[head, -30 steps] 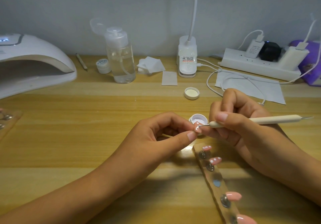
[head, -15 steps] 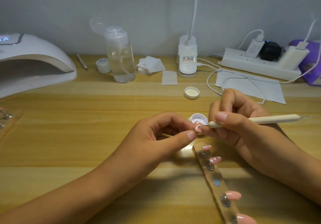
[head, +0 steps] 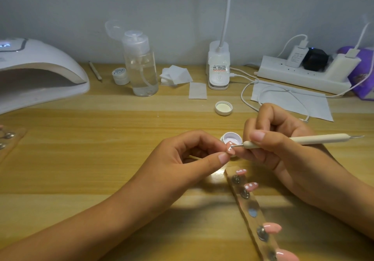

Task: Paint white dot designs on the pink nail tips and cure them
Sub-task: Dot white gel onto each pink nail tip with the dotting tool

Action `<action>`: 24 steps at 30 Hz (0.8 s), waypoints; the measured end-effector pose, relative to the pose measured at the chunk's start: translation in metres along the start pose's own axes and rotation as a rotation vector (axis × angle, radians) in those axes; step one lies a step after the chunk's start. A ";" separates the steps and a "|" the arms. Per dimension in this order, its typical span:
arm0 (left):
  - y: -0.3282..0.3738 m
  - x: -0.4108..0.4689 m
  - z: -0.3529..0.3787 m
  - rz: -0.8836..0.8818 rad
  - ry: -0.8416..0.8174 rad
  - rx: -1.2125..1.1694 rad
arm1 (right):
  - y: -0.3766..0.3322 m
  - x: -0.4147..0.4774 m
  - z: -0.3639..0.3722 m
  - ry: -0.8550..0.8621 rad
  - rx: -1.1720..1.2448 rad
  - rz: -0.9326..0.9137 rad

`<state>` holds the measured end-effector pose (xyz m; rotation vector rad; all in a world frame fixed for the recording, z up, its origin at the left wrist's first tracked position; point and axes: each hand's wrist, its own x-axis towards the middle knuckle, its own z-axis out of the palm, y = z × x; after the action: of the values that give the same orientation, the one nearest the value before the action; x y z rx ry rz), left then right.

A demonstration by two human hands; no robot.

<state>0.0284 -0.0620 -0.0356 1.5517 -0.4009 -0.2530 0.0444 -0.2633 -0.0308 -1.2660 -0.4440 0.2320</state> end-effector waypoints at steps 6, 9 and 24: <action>0.000 0.000 0.000 -0.001 -0.001 0.005 | 0.000 0.000 0.001 0.014 0.012 -0.003; 0.000 -0.001 0.000 -0.005 -0.007 0.017 | -0.003 -0.001 0.001 0.018 -0.002 -0.011; 0.000 0.000 0.001 -0.023 0.025 -0.025 | -0.006 0.006 -0.016 0.328 -0.407 -0.239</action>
<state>0.0279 -0.0624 -0.0355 1.5339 -0.3590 -0.2549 0.0568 -0.2769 -0.0272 -1.5984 -0.3642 -0.2802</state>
